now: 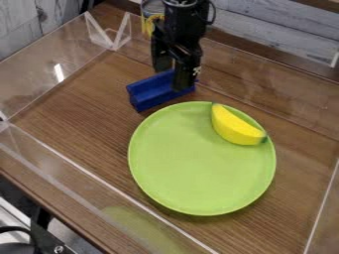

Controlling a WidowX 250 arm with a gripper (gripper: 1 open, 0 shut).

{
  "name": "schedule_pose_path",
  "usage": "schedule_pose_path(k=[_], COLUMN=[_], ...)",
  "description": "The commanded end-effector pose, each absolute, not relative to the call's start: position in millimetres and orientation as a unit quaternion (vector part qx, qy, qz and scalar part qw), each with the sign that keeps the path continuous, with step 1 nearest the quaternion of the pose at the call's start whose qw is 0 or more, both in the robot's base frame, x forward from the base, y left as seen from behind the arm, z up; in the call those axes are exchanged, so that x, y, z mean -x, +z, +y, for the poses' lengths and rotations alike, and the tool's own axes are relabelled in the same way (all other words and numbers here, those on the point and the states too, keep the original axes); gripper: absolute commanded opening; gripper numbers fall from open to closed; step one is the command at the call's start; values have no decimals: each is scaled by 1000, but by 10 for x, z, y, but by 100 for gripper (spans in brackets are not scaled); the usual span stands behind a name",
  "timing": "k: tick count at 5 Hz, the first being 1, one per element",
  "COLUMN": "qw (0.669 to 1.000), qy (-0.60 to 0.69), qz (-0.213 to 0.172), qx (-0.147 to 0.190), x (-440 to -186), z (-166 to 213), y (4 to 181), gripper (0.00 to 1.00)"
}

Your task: Put the blue object in the green plate

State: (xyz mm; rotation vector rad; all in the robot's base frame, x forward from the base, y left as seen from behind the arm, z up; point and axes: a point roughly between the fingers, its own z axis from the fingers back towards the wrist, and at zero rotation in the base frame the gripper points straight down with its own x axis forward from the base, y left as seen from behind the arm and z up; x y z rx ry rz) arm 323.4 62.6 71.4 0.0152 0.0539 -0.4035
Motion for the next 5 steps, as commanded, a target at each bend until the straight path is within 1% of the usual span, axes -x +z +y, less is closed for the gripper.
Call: schedule_pose_path(k=[1, 5], qw=[978, 972], qy=[-207, -231], qz=[-5, -12], qx=[-24, -31], x=[-3333, -3342], z=[719, 815], y=[862, 752], gripper=[100, 100])
